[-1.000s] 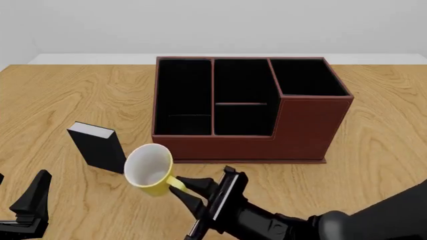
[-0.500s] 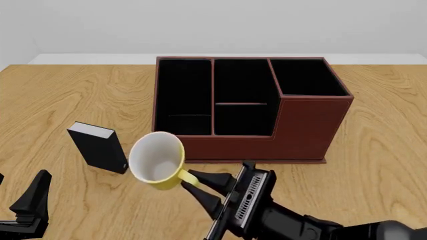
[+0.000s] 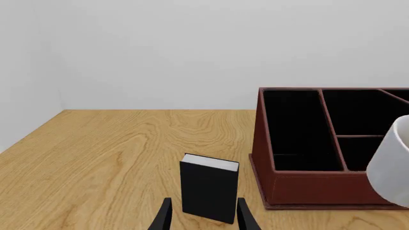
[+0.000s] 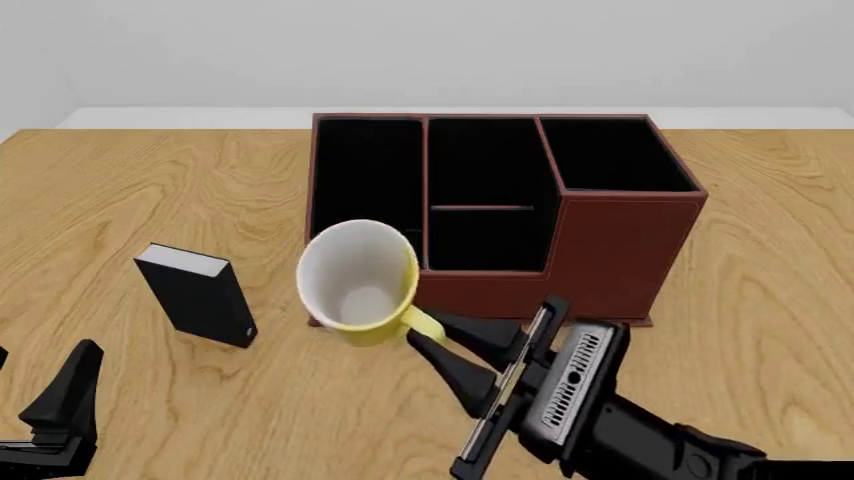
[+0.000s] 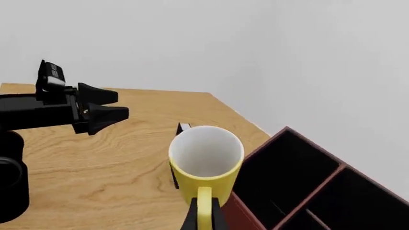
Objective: Pick up the yellow and white mug and place it to the right of the caddy.
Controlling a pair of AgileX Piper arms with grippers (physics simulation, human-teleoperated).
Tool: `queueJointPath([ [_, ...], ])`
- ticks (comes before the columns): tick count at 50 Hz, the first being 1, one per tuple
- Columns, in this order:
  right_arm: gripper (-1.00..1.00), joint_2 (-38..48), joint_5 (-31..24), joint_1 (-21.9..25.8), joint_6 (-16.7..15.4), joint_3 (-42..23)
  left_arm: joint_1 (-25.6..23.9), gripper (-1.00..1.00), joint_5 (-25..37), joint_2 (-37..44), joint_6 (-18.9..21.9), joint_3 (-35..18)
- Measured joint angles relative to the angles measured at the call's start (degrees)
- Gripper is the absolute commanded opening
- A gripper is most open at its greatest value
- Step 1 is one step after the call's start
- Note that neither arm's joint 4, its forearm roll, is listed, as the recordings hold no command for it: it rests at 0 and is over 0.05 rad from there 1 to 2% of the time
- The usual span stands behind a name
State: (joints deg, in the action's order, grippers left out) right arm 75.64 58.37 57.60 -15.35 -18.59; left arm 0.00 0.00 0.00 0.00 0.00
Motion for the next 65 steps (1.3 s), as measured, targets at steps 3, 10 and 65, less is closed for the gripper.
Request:
queueJointPath([
  [3,-1.0,-1.58,-0.76,-0.65,-0.16,0.25,0.0,1.0,0.0,0.0,0.0,0.0],
  [10,-1.0,-5.17,-2.42,-2.5,-0.4,0.9,0.0,1.0,0.0,0.0,0.0,0.0],
  [65,-1.0,-34.78,-22.5,-20.79,0.09,1.25,0.0,1.0,0.0,0.0,0.0,0.0],
])
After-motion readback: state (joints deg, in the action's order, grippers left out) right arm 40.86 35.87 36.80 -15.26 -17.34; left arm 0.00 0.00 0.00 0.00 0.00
